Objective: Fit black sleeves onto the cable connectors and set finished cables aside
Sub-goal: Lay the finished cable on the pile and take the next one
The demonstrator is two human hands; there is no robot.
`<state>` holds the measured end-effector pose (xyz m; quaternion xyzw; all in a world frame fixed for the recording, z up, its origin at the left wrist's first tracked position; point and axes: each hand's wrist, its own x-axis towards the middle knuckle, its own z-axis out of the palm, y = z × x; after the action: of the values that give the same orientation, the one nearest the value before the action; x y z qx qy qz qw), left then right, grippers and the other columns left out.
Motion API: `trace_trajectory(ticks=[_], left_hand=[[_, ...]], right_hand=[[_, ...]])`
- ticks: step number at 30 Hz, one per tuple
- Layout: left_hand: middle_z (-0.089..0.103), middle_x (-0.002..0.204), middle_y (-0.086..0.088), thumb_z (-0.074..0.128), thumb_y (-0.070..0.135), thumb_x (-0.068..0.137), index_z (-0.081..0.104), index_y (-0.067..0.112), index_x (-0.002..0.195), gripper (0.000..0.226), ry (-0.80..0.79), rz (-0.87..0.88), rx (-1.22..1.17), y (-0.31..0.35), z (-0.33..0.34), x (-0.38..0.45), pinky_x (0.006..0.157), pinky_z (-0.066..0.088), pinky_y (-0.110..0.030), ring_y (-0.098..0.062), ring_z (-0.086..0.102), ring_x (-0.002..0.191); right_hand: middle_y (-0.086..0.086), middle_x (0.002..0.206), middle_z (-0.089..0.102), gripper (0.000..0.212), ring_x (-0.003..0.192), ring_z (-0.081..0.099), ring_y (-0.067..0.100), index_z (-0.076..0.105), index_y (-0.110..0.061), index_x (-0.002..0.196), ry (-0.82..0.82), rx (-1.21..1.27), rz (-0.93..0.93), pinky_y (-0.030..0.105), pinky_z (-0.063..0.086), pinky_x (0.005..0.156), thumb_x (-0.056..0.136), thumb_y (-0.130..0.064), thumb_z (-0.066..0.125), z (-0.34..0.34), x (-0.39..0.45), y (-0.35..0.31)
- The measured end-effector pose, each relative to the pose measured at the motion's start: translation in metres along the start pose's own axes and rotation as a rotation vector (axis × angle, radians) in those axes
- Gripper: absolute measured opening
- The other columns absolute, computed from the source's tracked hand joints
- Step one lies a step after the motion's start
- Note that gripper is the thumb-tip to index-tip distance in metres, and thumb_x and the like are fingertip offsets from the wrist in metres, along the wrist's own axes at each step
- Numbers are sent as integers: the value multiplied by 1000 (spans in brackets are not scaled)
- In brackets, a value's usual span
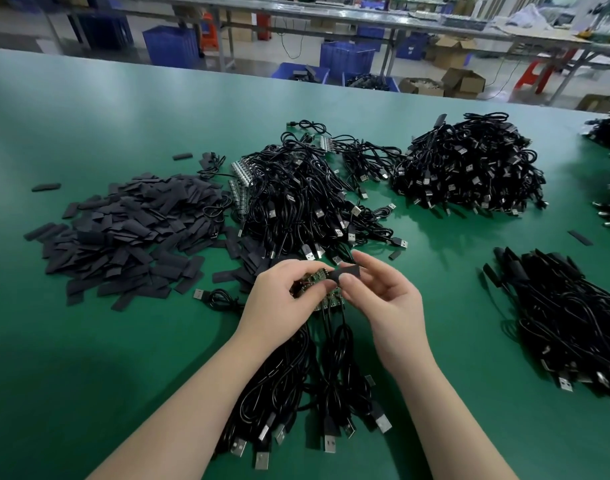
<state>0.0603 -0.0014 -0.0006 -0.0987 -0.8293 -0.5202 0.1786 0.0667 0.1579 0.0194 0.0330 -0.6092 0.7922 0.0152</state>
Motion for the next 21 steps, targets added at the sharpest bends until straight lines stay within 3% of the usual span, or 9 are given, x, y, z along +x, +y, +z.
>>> trace_trajectory(ticks=[6, 11, 15, 21], left_hand=[[67, 100, 24, 71, 28, 84, 64, 51, 93, 25, -24, 31, -30, 2, -3, 0, 79, 44, -8, 2, 63, 93], [67, 94, 24, 67, 36, 84, 69, 42, 87, 7, -40, 22, -19, 1, 0, 0, 75, 48, -14, -1, 64, 89], [65, 99, 29, 61, 48, 83, 64, 44, 101, 19, -54, 26, 17, 1, 1, 0, 81, 50, -21, 0, 63, 96], [63, 103, 27, 56, 48, 86, 60, 50, 115, 29, -88, -10, 77, -4, -1, -1, 85, 50, -24, 3, 58, 102]], right_hand=[[3, 92, 78, 24, 85, 73, 10, 76, -22, 99, -16, -96, -1, 19, 56, 77, 82, -5, 75, 1, 0, 0], [0, 82, 77, 21, 76, 71, 10, 80, -33, 82, 18, -218, -34, 21, 56, 74, 81, -12, 78, -1, 2, 3], [-1, 81, 76, 18, 75, 70, 11, 79, -33, 79, 72, -262, -63, 28, 59, 75, 81, -15, 79, -3, 4, 4], [4, 85, 77, 15, 80, 72, 13, 79, -27, 80, 135, -179, -75, 30, 60, 76, 83, -12, 76, -5, 3, 1]])
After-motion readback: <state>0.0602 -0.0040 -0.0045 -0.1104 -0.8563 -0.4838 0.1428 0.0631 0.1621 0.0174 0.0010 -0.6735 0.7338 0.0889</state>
